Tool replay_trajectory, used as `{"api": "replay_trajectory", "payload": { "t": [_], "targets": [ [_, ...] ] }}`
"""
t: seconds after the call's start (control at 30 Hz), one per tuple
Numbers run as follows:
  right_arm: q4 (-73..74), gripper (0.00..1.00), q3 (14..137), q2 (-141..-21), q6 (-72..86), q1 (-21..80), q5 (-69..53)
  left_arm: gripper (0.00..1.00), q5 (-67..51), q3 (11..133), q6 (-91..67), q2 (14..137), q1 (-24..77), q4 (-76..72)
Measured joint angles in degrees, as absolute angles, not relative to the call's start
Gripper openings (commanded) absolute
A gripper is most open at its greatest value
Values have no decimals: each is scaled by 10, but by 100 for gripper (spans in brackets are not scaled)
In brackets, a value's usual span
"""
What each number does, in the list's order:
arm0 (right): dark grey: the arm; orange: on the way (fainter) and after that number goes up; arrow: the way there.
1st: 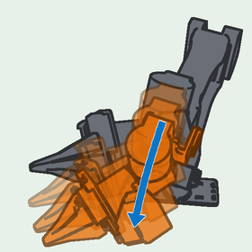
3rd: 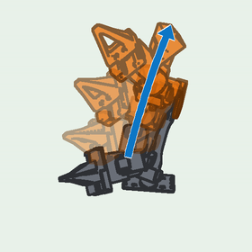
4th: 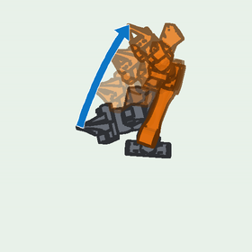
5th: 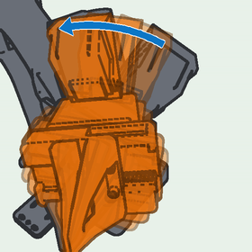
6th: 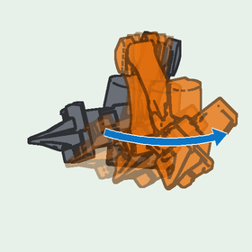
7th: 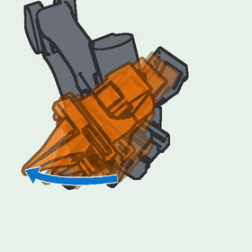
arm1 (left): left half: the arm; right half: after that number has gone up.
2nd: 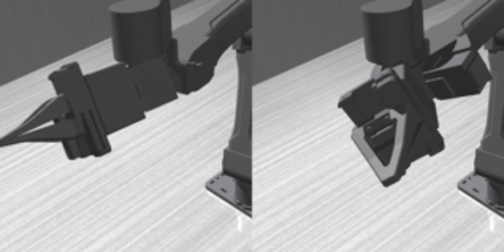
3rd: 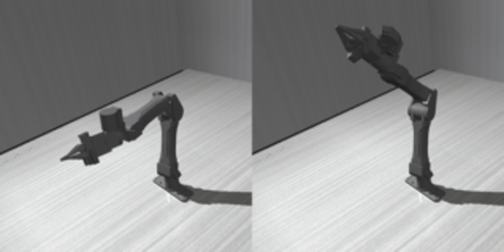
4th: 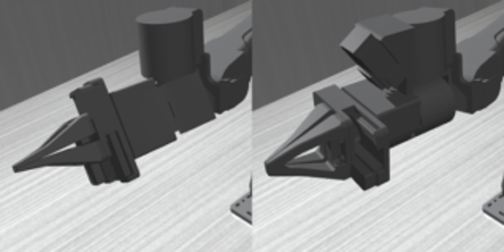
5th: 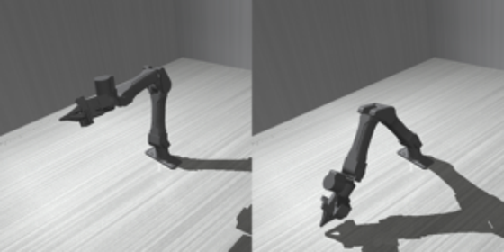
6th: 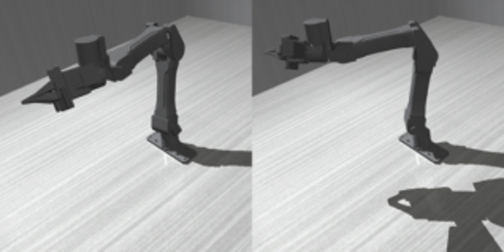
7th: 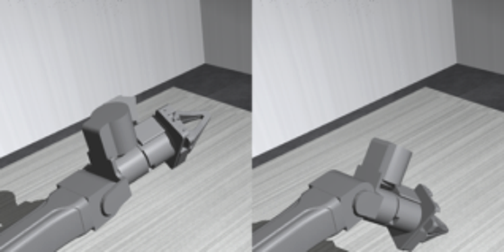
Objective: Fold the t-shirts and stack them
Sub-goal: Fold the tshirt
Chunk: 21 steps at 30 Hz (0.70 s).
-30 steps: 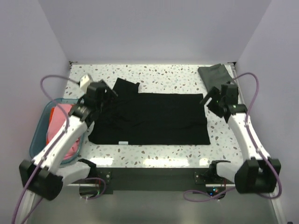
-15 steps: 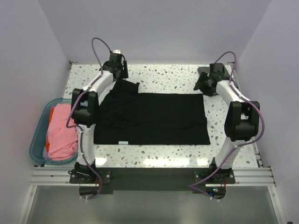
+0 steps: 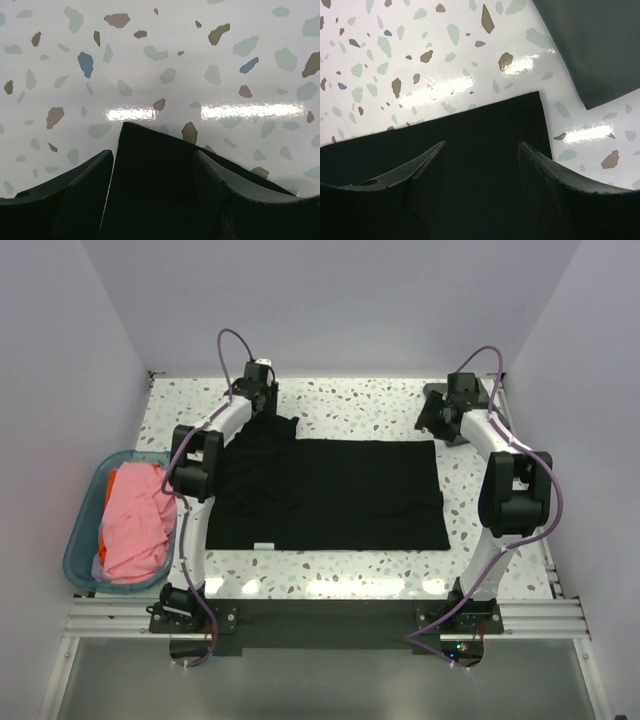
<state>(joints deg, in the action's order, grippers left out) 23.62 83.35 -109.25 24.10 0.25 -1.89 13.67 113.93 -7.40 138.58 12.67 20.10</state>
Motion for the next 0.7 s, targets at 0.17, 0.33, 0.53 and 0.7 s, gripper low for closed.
{"api": "replay_trajectory", "payload": {
  "t": [0.17, 0.33, 0.53, 0.7],
  "targets": [
    [222, 61, 832, -1093, 230, 3, -11, 63, 136, 1158, -73, 1411, 125, 188],
    [218, 61, 832, -1101, 224, 3, -5, 52, 128, 1166, -77, 1418, 122, 184],
    [241, 61, 837, -1118, 214, 3, 17, 29, 111, 1166, -81, 1418, 121, 185],
    [264, 61, 852, -1126, 204, 3, 30, 14, 104, 1166, -84, 1418, 121, 185]
  ]
}}
